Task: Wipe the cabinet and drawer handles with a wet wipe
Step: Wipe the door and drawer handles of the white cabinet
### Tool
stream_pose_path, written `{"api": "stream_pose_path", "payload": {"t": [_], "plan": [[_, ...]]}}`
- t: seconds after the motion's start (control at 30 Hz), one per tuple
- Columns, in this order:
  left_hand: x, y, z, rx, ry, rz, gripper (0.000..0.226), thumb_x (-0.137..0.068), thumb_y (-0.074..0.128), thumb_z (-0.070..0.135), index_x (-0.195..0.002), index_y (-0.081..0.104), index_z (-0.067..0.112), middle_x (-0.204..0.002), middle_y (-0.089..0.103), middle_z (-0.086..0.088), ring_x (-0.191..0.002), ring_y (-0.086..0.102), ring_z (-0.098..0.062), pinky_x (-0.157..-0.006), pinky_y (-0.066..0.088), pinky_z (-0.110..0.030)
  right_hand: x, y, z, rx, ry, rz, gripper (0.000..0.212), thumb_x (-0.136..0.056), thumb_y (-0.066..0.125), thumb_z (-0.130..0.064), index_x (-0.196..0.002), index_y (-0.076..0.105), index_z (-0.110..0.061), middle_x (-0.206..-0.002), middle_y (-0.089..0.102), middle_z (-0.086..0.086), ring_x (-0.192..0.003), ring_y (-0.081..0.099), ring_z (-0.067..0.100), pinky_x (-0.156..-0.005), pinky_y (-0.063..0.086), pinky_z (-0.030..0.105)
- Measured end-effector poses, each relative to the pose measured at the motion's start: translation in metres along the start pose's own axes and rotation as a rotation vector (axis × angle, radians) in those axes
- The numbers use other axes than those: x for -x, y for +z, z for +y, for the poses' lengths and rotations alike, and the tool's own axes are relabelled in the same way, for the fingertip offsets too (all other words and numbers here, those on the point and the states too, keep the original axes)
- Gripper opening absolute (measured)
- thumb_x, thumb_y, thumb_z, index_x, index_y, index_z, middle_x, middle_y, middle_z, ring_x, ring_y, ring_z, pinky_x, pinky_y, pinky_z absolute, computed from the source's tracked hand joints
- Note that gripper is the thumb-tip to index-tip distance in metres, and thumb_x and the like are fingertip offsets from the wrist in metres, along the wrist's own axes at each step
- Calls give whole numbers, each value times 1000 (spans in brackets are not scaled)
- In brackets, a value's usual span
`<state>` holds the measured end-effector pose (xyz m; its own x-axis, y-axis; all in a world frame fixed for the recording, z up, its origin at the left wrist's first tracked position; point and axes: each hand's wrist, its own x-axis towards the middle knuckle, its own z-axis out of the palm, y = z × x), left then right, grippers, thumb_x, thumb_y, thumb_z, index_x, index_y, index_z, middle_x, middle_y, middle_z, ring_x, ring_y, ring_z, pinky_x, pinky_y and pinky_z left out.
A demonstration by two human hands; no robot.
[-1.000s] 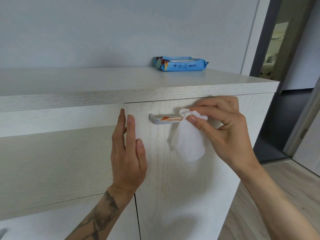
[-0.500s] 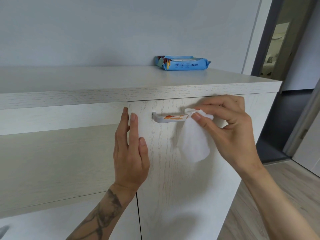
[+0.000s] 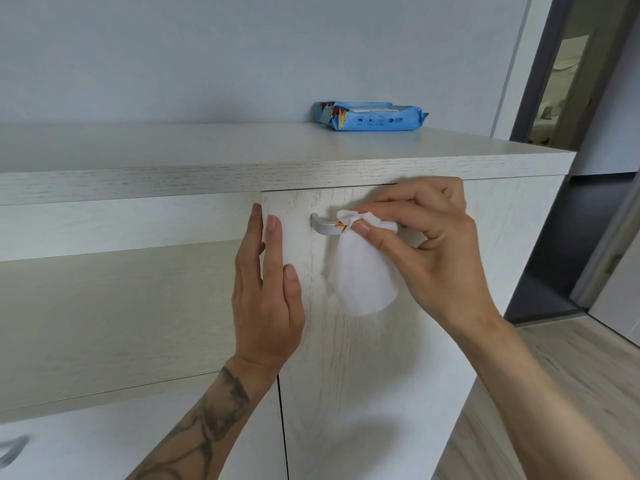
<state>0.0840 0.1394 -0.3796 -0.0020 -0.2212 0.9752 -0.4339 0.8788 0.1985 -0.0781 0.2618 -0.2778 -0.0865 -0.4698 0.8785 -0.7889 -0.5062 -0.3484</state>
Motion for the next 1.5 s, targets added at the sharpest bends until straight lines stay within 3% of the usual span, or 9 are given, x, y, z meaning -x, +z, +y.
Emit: {"api": "stream_pose_path", "payload": {"t": [0.4,0.6,0.77,0.93,1.07,1.17,1.27,1.4,1.5], "plan": [[0,-2,1,9,1,-17,58,-110,32,11,-166,20,18,-170,25,-18,-162,19,-10,-128,28,-29,-2,-4,-2,24,-3,-20,14,-93,72,-39,-107,74,-40,-112,70,-18,-115,49,22,-98,40,57],[0,-1,1,19,-5,-18,57,-111,31,13,-166,19,20,-171,23,-15,-163,19,-11,-129,28,-30,2,-13,4,44,55,21,15,-93,72,-38,-104,79,-30,-112,72,-12,-115,52,28,-100,38,56],[0,-2,0,10,2,-18,58,-111,31,12,-167,19,19,-171,23,-14,-163,20,-13,-129,29,-33,-2,-2,-10,52,-18,-21,14,-94,73,-36,-107,76,-36,-110,71,-12,-112,51,25,-98,38,54],[-1,-2,1,7,3,-19,59,-109,34,10,-166,20,16,-171,23,-14,-163,20,-14,-128,31,-35,-5,-12,-12,71,-22,64,13,-96,77,-31,-108,75,-35,-104,64,-13,-102,50,23,-93,37,31],[-1,-3,3,-4,-3,-22,55,-110,34,11,-164,25,11,-170,23,-15,-163,19,-13,-129,30,-34,-5,8,-19,151,-74,18,8,-101,72,-33,-108,73,-37,-106,59,-30,-102,44,14,-88,41,46],[-1,-4,3,-3,7,-24,55,-111,33,12,-165,22,14,-171,23,-15,-163,19,-12,-129,29,-33,1,11,-15,240,-123,30,9,-104,68,-32,-109,75,-34,-110,67,-24,-103,48,18,-88,31,39],[0,-3,3,9,13,-14,59,-109,36,8,-165,21,17,-171,23,-14,-163,20,-14,-128,31,-35,3,8,-12,281,-170,41,14,-103,68,-34,-111,79,-31,-112,72,-16,-105,52,24,-88,30,42],[0,-2,1,22,8,-10,73,-104,54,-1,-165,20,19,-171,23,-13,-163,21,-17,-127,34,-38,-4,12,-15,175,-136,36,10,-98,74,-38,-104,80,-34,-104,68,-23,-108,48,15,-91,28,39],[0,-3,0,14,10,-22,59,-111,41,9,-166,20,18,-171,23,-15,-163,20,-15,-128,31,-36,-8,6,-12,146,-117,-25,13,-96,74,-39,-107,80,-35,-106,69,-25,-110,49,15,-95,31,43]]}}
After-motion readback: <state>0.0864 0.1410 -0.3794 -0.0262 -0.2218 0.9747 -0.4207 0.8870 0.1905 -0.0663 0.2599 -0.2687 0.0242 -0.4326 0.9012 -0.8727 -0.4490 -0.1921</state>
